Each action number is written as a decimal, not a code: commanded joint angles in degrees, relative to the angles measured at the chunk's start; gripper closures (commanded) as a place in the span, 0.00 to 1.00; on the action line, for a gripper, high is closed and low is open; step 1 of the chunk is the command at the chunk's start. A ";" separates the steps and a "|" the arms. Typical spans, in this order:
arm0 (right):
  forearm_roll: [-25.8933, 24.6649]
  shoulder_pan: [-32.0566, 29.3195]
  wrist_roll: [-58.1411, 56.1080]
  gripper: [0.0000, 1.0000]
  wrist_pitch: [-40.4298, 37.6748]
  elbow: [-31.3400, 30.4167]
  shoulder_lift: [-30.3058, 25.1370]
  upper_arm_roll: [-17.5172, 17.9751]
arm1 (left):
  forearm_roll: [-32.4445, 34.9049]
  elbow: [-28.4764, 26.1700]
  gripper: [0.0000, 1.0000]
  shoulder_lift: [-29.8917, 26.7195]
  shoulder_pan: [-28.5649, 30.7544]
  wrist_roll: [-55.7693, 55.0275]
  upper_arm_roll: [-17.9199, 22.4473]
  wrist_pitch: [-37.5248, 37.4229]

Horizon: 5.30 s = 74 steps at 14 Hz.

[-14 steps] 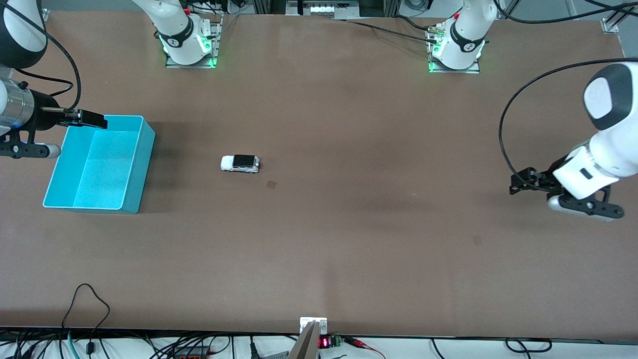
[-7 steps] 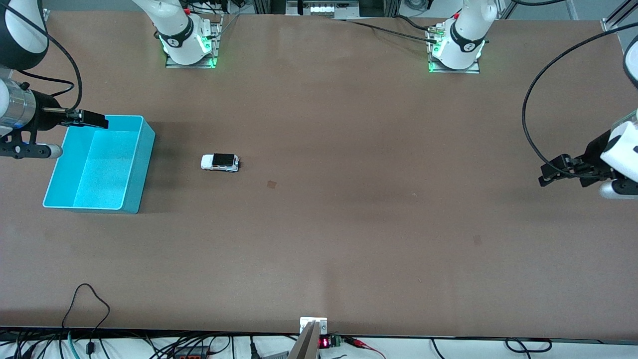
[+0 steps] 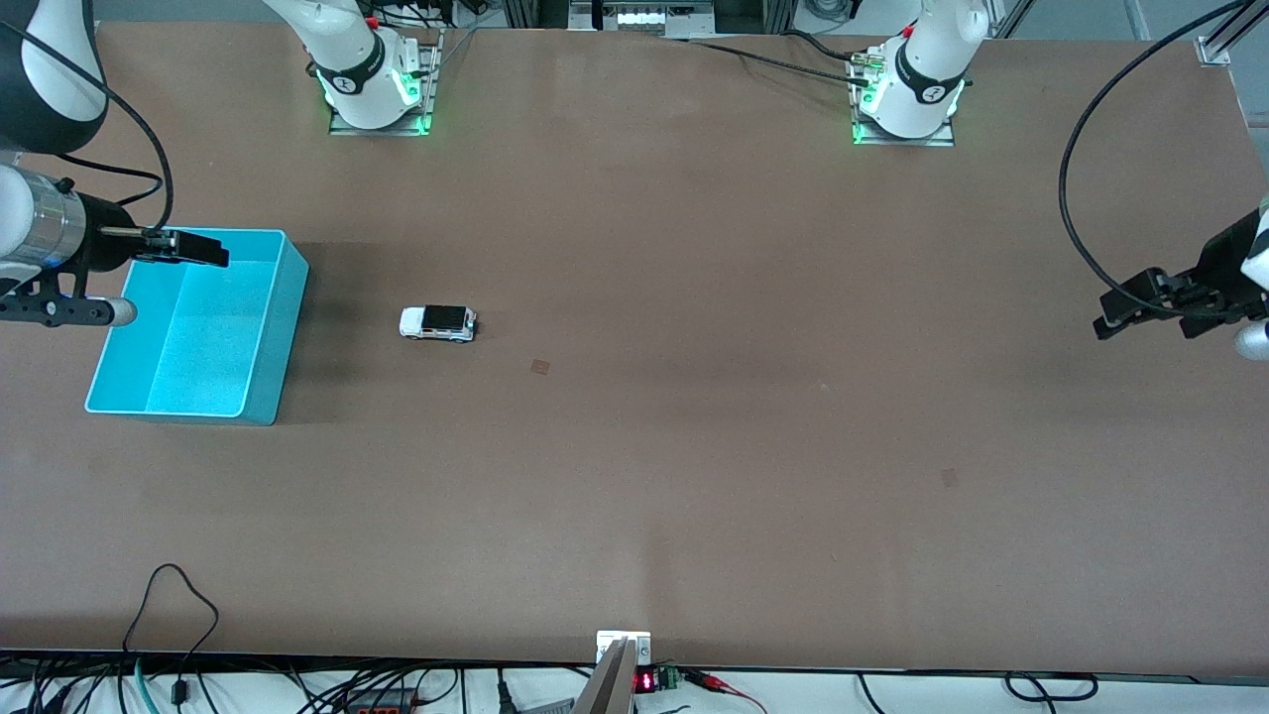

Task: Wind and store white jeep toy
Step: 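Return the left arm to rest while the right gripper reaches the jeep, then lower the right gripper and close it on the white jeep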

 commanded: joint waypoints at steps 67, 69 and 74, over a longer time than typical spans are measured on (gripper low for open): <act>4.20 23.66 96.23 0.77 58.57 -34.82 13.05 0.16 | -0.01 -1.19 0.00 -2.61 0.20 0.33 -0.52 -4.52; 4.20 23.66 95.53 0.83 58.40 -34.82 13.05 0.16 | -0.01 -1.18 0.00 -2.09 0.28 0.33 -0.26 -4.52; 4.20 21.13 84.22 0.86 52.97 -34.73 8.06 -0.37 | -0.01 -0.83 0.00 -1.73 0.02 0.25 -0.17 -3.38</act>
